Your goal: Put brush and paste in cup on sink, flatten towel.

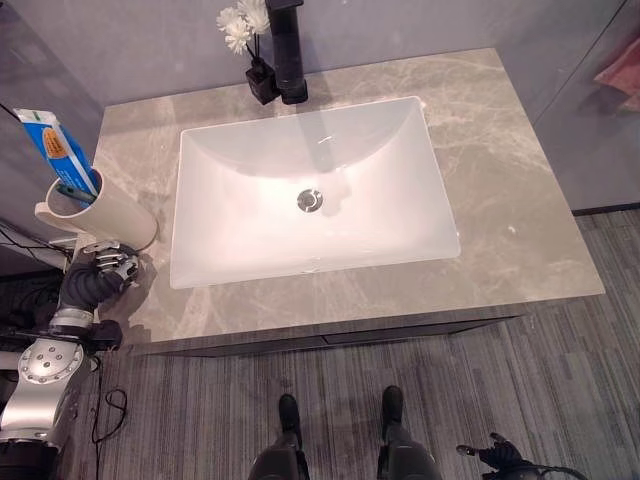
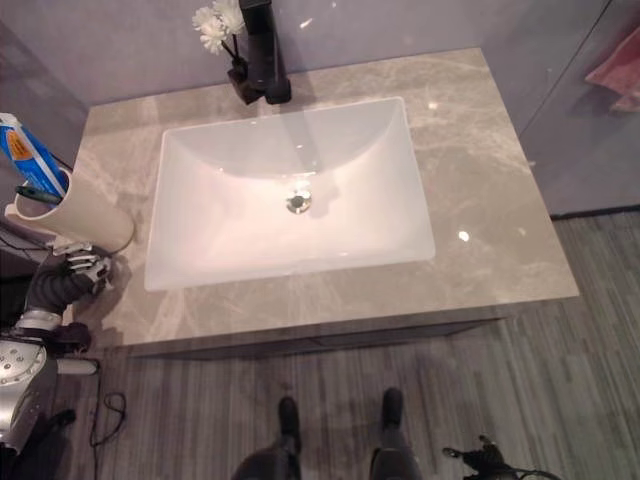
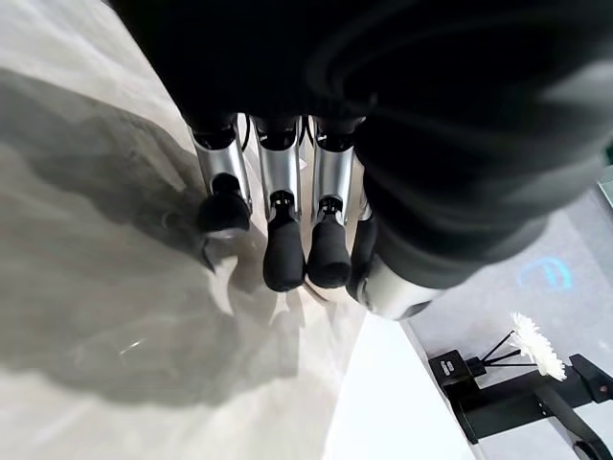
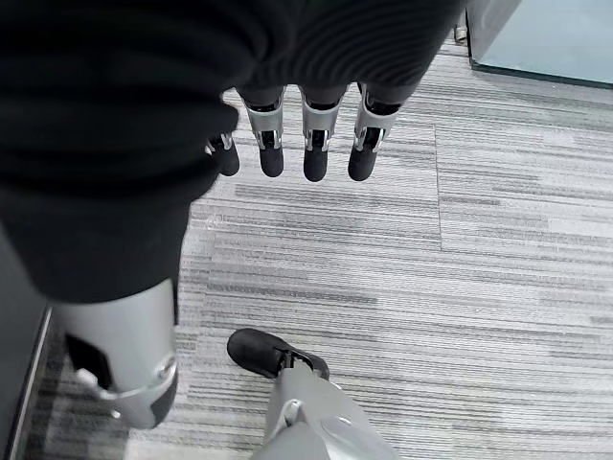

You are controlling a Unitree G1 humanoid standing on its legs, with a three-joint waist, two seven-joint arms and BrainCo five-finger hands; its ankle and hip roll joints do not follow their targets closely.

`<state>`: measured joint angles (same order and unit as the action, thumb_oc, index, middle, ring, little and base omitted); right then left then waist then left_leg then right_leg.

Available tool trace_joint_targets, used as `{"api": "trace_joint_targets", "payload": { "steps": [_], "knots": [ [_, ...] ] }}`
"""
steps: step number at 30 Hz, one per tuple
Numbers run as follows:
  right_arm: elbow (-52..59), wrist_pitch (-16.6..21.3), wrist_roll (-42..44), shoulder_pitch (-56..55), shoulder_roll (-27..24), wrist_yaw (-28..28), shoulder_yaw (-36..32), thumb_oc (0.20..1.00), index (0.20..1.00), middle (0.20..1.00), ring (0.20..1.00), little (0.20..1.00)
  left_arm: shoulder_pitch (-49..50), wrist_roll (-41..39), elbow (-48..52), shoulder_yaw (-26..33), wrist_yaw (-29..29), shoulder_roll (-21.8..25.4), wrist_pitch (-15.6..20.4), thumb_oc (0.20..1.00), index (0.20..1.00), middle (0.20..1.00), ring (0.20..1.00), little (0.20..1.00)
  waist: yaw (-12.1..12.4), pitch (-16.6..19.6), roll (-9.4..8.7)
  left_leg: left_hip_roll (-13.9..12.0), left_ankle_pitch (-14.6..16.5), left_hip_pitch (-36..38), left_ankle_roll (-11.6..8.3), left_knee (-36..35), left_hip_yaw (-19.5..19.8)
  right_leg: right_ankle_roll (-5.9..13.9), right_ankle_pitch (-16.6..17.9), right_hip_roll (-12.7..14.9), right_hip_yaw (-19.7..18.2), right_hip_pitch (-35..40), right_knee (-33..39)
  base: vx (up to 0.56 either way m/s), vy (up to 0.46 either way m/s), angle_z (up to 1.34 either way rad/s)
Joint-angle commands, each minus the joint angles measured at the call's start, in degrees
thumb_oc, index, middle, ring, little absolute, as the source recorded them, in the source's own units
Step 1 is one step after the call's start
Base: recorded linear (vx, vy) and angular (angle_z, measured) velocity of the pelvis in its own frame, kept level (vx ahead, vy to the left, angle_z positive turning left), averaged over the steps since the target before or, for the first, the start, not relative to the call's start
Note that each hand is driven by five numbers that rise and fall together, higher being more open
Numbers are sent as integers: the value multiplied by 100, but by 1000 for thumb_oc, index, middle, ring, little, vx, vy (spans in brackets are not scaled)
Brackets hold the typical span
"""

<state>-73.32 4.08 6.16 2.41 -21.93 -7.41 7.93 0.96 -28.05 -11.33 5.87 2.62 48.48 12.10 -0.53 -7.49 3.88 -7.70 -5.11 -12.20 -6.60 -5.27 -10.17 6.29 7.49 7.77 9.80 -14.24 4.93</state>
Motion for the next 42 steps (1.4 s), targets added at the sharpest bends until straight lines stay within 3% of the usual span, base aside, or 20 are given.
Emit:
{"api": "trace_joint_targets", "payload": {
  "steps": [1, 11, 16, 32, 38, 42],
  "knots": [
    [-4, 64, 196, 3, 68, -13, 68, 1000, 1000, 1000, 1000, 1000, -460, 198, -471, 40, 179, 42, 99, 200, 200, 200, 200, 200, -32, 72, -193, -30, -189, -21, -88, 27, 28, 425, 321, 301, -254, -7, 7, 11, 0, -3],
    [70, 63, 302, 30, 93, 45, 184, 1000, 1000, 1000, 1000, 1000, -1405, 373, -849, -212, 460, 349, 118, 200, 200, 200, 200, 200, -147, 75, -309, -75, -197, -114, -115, 27, -3, 429, 345, 253, -285, -131, 7, 4, -4, -7],
    [77, 70, 334, -4, 70, 95, 263, 1000, 1000, 1000, 1000, 1000, -2270, 433, -1596, -575, 597, 851, 118, 200, 200, 200, 200, 200, -225, 69, -371, -111, -212, -179, -132, 27, -44, 450, 389, 228, -327, -228, 7, 8, 4, -3],
    [162, 72, 396, 128, 108, 80, 589, 1000, 1000, 1000, 1000, 1000, -4109, 616, -2785, -1707, 893, 1055, 21, 200, 200, 200, 200, 200, -330, 3, -434, -56, -219, -329, -115, 27, -7, 504, 468, 261, -324, -355, 7, 0, 1, 0],
    [185, 76, 440, 120, 156, 46, 575, 1000, 1000, 1000, 1000, 1000, -3854, 517, -2362, -1614, 908, 925, 98, 200, 200, 200, 200, 200, -297, -6, -459, -46, -189, -288, -103, 27, 15, 498, 454, 259, -311, -300, 7, 0, 2, 1],
    [177, 59, 369, 0, 164, 79, 458, 1000, 1000, 1000, 1000, 1000, -2959, 535, -1512, -1185, 709, 819, 176, 200, 200, 200, 200, 200, -226, 27, -467, -29, -132, -149, -82, 27, 8, 484, 400, 276, -304, -177, 7, 11, 25, -1]
  ]
}}
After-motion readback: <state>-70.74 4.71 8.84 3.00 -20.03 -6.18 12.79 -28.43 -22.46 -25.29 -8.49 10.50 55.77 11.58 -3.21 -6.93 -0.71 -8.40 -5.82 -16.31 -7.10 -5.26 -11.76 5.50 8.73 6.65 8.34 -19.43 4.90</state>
